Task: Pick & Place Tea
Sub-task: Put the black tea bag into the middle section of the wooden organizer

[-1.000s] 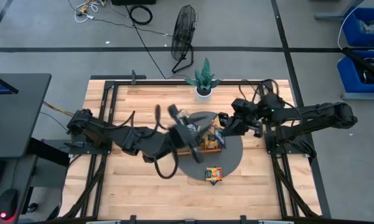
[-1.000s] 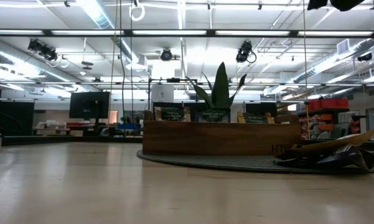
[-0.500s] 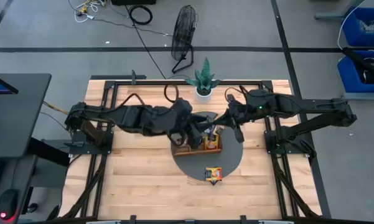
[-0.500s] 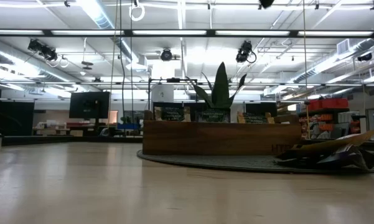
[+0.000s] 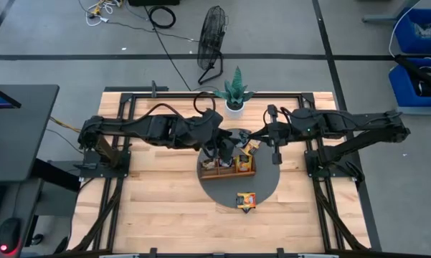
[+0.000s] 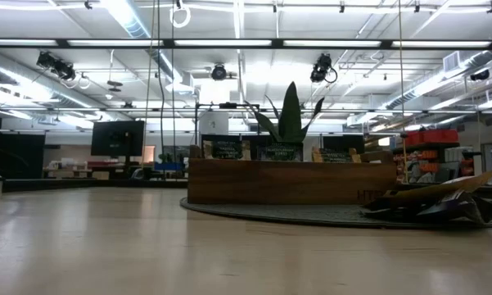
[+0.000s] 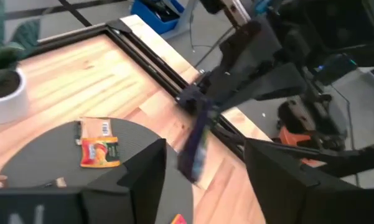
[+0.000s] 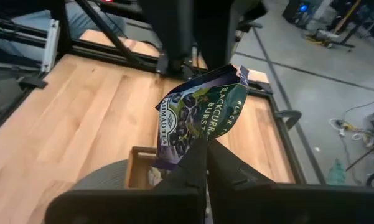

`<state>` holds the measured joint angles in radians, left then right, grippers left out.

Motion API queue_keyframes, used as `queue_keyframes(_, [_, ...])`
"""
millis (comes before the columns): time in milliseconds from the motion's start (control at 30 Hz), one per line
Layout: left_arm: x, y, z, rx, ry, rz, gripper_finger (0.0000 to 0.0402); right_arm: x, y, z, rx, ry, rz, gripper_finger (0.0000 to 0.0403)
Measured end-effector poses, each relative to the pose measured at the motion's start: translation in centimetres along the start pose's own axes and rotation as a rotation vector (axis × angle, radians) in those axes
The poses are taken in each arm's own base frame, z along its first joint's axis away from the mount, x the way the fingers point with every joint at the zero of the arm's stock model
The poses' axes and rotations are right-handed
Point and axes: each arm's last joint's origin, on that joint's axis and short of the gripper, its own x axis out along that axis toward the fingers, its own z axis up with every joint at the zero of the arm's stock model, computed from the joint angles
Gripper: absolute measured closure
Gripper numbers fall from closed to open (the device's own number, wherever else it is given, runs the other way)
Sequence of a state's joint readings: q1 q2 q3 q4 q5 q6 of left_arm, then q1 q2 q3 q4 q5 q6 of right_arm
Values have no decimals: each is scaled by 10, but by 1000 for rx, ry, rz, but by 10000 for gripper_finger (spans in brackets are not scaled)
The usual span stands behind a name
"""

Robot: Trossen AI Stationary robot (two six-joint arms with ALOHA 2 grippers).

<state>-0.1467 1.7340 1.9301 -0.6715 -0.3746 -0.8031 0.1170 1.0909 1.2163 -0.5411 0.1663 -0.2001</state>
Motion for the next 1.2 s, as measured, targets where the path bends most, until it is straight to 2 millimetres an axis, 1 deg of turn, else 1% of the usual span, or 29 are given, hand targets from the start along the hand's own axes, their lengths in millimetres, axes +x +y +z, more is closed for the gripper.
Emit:
queue_keyframes(100, [4,0,-1,0,7,-11,153,0,-1,1,0,3,-45,403])
queue_keyframes(267, [11,2,-2,9,10,4,127,0,0,2,8,-15,-25,403])
queue_keyframes(433, [17,8,-2,35,23,46,125,0,3,3,4,-23,3,403])
queue_keyframes(667, [17,9,0,61,17,38,129,0,7,3,10,-26,18,403])
queue_keyframes(767, [17,7,1,81,13,10,150,0,7,3,15,-23,18,403])
queue_keyframes(867, [17,6,1,98,16,3,185,0,7,2,12,-11,20,403])
queue_keyframes(1033, [17,6,1,108,34,-18,257,0,7,0,9,10,24,403])
queue_keyframes(1200, [17,5,0,146,52,-40,339,0,7,-1,8,20,25,403])
